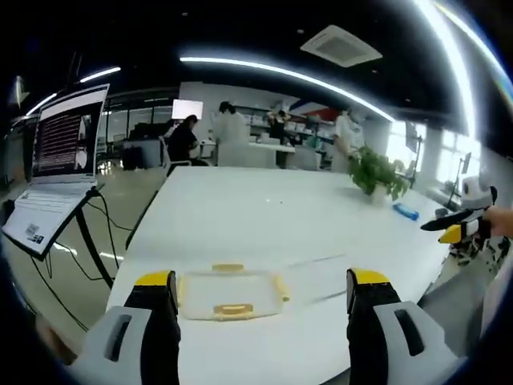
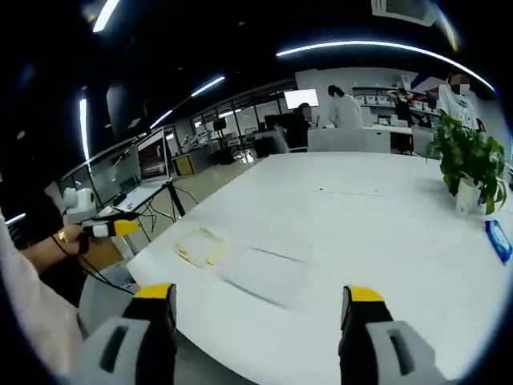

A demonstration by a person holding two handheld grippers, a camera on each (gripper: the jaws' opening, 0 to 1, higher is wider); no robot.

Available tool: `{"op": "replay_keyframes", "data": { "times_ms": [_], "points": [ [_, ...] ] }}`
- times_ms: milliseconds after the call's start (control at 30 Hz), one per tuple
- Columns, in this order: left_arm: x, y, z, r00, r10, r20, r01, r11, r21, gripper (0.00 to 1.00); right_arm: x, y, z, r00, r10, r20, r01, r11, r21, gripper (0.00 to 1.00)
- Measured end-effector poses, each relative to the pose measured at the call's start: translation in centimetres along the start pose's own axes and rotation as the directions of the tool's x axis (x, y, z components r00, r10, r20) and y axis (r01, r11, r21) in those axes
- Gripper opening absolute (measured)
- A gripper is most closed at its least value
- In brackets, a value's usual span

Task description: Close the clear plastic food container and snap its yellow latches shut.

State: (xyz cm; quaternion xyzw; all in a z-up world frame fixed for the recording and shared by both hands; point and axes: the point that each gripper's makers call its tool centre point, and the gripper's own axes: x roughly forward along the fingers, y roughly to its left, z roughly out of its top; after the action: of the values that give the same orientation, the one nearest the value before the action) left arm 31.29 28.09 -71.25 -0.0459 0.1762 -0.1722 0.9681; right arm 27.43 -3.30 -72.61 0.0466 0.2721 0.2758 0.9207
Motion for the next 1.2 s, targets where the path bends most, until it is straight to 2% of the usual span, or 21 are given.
{"op": "replay_keyframes", "data": {
  "times_ms": [467, 700, 1200],
  "points": [
    [0.0, 0.1, -0.9, 1.0, 0.001, -0.03, 0.0, 1.0, 0.009, 0.87, 0.3, 0.3, -0.6, 1.0, 0.008, -0.03, -0.009, 1.0, -0.028, 0.87],
    [0.0, 0.6, -2.1, 0.998, 0.014, -0.067, -0.013, 1.0, 0.008, 0.86, 0.5, 0.4, -0.8, 0.999, 0.012, -0.04, -0.013, 1.0, -0.024, 0.87],
    [0.4, 0.8, -2.6, 0.995, 0.004, -0.095, -0.003, 1.0, 0.013, 0.87, 1.3, 1.3, -1.2, 0.997, 0.038, -0.062, -0.04, 0.999, -0.029, 0.88]
  ]
}}
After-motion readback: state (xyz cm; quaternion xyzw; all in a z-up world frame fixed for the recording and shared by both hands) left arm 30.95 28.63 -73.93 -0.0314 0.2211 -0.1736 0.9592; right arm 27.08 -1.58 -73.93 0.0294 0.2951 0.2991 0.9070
